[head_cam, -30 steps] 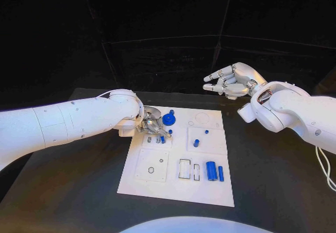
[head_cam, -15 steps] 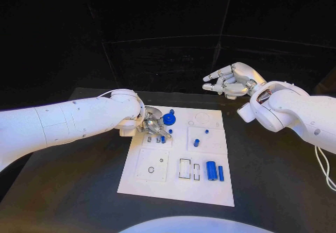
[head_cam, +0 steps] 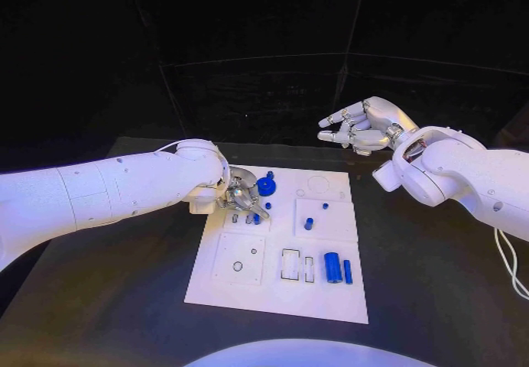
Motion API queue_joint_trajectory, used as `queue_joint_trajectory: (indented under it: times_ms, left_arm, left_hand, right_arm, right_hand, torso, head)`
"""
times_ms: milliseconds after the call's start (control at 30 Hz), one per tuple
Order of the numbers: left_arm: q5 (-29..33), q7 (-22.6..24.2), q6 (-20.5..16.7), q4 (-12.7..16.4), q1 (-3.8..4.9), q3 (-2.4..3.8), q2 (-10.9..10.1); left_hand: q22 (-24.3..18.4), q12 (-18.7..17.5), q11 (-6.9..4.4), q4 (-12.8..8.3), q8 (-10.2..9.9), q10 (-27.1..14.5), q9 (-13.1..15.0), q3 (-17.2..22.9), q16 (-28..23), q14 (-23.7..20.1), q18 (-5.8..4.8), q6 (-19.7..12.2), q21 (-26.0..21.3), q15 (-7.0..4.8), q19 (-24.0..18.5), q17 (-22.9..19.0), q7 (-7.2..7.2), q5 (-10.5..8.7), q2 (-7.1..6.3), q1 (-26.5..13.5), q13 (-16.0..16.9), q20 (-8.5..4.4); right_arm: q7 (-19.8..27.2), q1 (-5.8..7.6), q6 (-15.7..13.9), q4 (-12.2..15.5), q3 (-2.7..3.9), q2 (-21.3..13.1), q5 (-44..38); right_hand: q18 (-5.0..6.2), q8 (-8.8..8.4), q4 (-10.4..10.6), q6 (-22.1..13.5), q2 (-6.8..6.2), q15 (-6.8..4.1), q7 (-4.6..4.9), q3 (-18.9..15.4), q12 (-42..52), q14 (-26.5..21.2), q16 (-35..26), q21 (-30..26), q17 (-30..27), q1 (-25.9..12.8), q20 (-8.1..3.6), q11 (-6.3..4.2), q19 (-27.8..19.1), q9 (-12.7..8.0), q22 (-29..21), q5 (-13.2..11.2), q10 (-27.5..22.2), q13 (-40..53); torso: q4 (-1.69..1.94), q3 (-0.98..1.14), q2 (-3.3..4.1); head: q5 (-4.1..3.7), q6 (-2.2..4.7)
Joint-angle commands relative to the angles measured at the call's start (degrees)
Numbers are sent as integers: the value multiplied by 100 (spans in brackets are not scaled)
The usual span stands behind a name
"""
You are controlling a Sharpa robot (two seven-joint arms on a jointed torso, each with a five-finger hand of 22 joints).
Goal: Assemble the parts on the task board
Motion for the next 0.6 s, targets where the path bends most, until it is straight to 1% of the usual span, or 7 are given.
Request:
queue_joint_trajectory:
  times_ms: [33, 467, 533, 600]
  left_arm:
    - [-43, -47, 100, -1, 8, -1, 11]
    - [-49, -49, 142, 8, 8, -4, 13]
    - [-49, -49, 141, 12, 8, -4, 12]
    - [-49, -49, 144, 20, 7, -4, 11]
  left_hand:
    - [9, 22, 14, -54, 27, 1, 15, 28, 19, 595, -77, -51, 29, -18, -39, 1509, -10, 3, -8, 86, 3, -12]
    - [23, 28, 13, -188, 33, 0, 57, 131, 19, 595, -78, -69, 36, -19, -44, 1509, -11, 4, -37, 180, 5, -11]
    - [28, 27, 9, -257, 31, -2, 69, 194, 19, 595, -78, -77, 38, -21, -46, 1509, -14, 5, -37, 248, 3, -12]
    - [32, 24, -6, -419, 22, -6, 82, 324, 19, 595, -76, -99, 39, -32, -49, 1509, -31, 7, -47, 431, 2, -18]
  right_arm:
    - [29, 12, 40, 2, 6, 6, -10]
    - [27, 11, 55, -12, 6, 23, -10]
    - [28, 11, 56, -15, 6, 26, -10]
    - [28, 11, 57, -18, 6, 30, -10]
  right_hand:
    - [70, 27, -4, -23, 64, 15, -17, -19, -20, 110, -17, -28, -4, -7, -8, -2, -33, 7, -4, 26, -18, -7]
    - [72, 28, -9, -23, 74, 14, -18, -19, -28, 109, -25, -32, -13, 5, -9, -3, -35, 7, -12, 36, -22, -17]
    - [72, 28, -9, -23, 74, 14, -18, -19, -28, 109, -25, -32, -13, 5, -9, -3, -35, 7, -12, 36, -22, -17]
    - [72, 28, -9, -23, 74, 14, -18, -19, -28, 109, -25, -32, -13, 5, -9, -3, -35, 7, -12, 36, -22, -17]
  torso:
    - [1, 0, -3]
    - [3, -5, -2]
    - [2, -5, -5]
    - [4, -5, -1]
  head:
    - [-6, -7]
    - [-12, -18]
    - [-11, -21]
    - [-14, -29]
